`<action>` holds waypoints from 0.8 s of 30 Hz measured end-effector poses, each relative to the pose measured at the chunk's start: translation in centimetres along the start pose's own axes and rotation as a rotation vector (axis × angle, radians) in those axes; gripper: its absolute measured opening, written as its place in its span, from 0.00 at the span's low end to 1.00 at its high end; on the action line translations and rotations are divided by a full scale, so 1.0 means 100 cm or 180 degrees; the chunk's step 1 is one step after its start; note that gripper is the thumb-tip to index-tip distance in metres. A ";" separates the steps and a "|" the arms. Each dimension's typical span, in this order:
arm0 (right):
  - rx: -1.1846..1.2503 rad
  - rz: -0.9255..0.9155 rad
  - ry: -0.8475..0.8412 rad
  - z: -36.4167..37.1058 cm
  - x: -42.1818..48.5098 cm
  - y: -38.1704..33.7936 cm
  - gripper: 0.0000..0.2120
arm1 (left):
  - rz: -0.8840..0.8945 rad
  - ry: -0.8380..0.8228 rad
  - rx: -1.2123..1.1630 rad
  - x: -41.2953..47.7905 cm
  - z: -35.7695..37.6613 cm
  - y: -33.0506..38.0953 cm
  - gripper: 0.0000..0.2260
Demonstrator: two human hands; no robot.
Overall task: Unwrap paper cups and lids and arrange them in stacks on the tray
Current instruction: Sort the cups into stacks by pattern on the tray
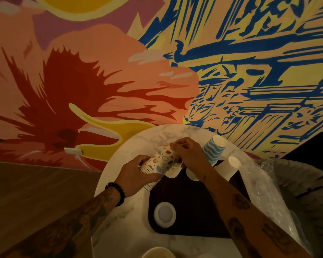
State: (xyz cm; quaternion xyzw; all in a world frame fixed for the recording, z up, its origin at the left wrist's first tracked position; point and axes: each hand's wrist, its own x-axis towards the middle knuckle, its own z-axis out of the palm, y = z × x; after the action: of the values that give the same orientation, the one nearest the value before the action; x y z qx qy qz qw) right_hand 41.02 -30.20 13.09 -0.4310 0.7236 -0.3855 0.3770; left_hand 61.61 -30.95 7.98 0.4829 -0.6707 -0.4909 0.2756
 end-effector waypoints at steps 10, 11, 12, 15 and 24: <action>-0.0866 -0.0940 0.1222 -0.026 0.015 -0.009 0.14 | -0.0837 0.0311 -0.1138 0.006 -0.016 -0.010 0.16; -0.1032 -0.0936 0.1146 -0.023 0.015 -0.006 0.15 | -0.0876 0.0315 -0.1228 0.006 -0.017 -0.009 0.15; -0.1150 -0.0911 0.1053 -0.021 0.014 -0.003 0.15 | -0.0897 0.0323 -0.1284 0.006 -0.017 -0.007 0.14; -0.1352 -0.0755 0.0741 -0.013 0.011 0.008 0.15 | -0.0934 0.0350 -0.1371 0.006 -0.017 -0.003 0.13; -0.1469 -0.0466 0.0639 -0.008 0.004 0.013 0.16 | -0.0700 0.0293 -0.1249 0.007 -0.012 0.000 0.16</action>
State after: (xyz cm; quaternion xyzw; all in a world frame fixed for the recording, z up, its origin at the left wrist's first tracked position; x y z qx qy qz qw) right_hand 39.78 -29.97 12.14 -0.5164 0.7930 -0.2773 0.1661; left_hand 62.39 -32.06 8.37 0.5121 -0.4925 -0.6165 0.3394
